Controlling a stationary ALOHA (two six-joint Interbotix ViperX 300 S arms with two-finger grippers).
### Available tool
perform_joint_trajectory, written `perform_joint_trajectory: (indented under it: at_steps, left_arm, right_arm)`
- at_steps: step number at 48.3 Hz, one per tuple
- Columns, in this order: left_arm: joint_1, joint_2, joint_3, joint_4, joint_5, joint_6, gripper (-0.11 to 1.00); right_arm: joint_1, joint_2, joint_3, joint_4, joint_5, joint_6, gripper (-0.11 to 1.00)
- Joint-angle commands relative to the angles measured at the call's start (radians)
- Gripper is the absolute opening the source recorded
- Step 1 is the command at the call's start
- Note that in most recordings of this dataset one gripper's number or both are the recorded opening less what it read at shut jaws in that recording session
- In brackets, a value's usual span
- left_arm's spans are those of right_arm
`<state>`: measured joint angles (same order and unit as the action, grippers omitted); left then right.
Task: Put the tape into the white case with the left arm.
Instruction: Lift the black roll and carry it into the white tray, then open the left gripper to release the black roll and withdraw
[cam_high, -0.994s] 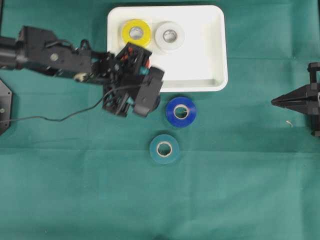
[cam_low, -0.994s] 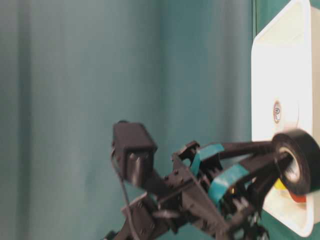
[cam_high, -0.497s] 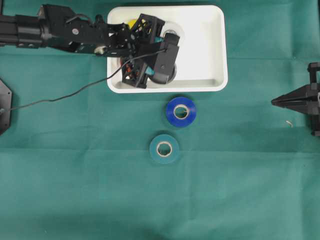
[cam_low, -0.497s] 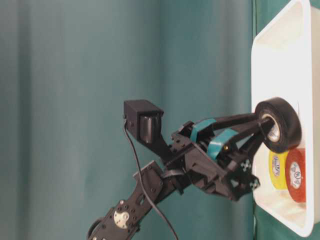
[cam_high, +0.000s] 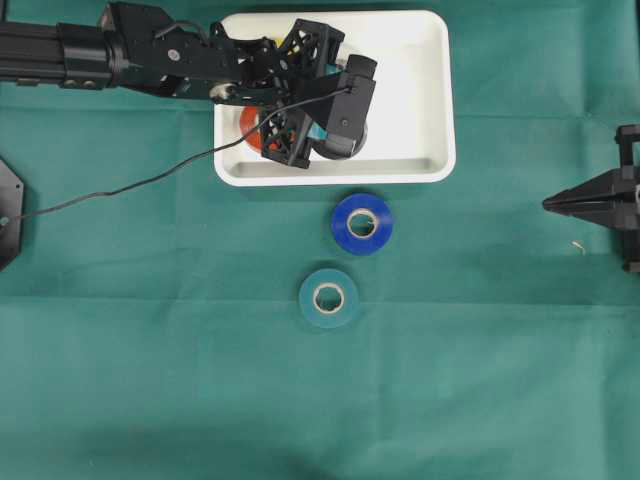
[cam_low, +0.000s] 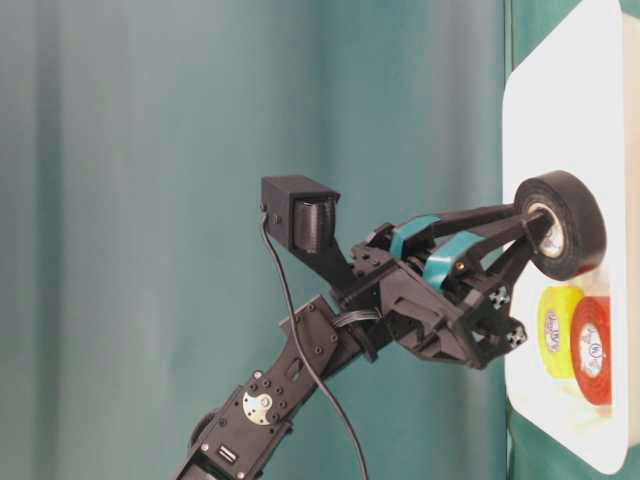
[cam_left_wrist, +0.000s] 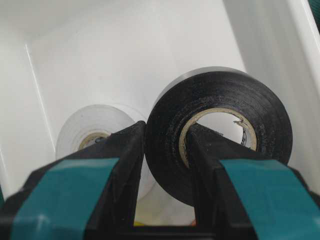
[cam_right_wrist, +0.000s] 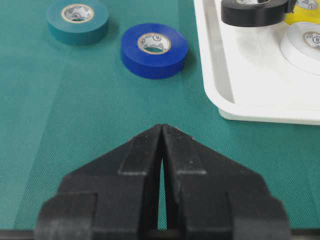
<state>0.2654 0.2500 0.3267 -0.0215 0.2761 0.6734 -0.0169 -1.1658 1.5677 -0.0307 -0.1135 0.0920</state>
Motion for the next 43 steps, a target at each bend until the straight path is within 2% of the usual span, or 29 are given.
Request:
perform_joint_trajectory:
  at_steps: [1,11,13,20,22,43]
  left_arm:
    - [0.002,-0.020,-0.021,0.002,-0.005,-0.003,0.24]
    - [0.002,-0.021,-0.014,0.002,-0.005,-0.009,0.26]
    - [0.002,-0.023,-0.012,0.002,-0.005,-0.009,0.36]
    - [0.002,-0.029,-0.006,0.002,-0.005,-0.011,0.80]
    - [0.002,-0.032,-0.003,0.002,-0.005,-0.011,0.86]
    - [0.000,-0.055,0.014,0.000,-0.003,-0.015,0.84]
  right_arm:
    - [0.000,0.006,-0.011,-0.002,-0.011,0.000,-0.09]
    - [-0.002,0.006,-0.011,-0.002,-0.011,0.000,-0.09]
    - [-0.002,0.006,-0.011,-0.002,-0.011,0.000,-0.09]
    - [0.000,0.006,-0.011,-0.002,-0.011,0.000,-0.09]
    - [-0.002,0.006,-0.011,-0.002,-0.011,0.000,-0.09]
    - [-0.002,0.006,-0.011,-0.002,-0.011,0.002,-0.09]
